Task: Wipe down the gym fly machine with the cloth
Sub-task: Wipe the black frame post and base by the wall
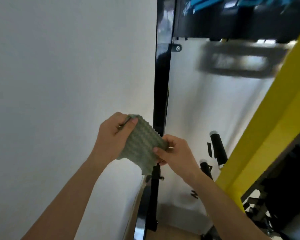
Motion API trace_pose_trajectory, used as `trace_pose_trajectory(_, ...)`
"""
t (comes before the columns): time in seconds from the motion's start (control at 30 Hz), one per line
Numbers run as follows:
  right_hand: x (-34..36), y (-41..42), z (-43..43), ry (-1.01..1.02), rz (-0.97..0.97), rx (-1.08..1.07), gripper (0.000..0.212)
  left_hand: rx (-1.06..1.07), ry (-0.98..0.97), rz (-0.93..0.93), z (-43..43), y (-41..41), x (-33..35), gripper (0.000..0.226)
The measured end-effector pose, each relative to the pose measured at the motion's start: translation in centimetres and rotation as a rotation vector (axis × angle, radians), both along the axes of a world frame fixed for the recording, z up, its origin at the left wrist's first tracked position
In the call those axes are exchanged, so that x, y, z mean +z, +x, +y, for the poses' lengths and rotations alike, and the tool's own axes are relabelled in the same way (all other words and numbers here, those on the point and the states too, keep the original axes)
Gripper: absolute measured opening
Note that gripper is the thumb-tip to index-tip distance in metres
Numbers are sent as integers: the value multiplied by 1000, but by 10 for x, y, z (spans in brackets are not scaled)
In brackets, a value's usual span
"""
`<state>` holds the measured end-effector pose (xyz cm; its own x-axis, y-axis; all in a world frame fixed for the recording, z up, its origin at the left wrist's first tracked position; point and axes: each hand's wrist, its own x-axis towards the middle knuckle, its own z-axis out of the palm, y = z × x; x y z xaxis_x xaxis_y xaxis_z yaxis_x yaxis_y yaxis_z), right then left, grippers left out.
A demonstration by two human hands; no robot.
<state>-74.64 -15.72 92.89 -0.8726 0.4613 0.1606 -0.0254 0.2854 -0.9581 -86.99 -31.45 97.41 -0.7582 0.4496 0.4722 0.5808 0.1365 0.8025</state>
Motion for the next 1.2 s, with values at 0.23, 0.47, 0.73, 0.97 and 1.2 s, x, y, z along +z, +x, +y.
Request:
trace_pose_trajectory(0.23,63,-34,22,141,224,-350,12,79,140,47,34,-46,57,35)
trace_pose_trajectory(0.47,166,-50,44,299,416,-555,9,-55,401,-142,72,-62,136,43)
trace_pose_trajectory(0.73,304,-61,63,83,567,-591,12,-163,473,-137,99,-75,261,28)
trace_pose_trajectory(0.97,407,-78,83,135,738,-626,16,-360,645,-350,126,-81,355,9)
trace_pose_trajectory(1.2,477,-91,103,696,720,-712,30,-356,716,-159,153,-97,421,12)
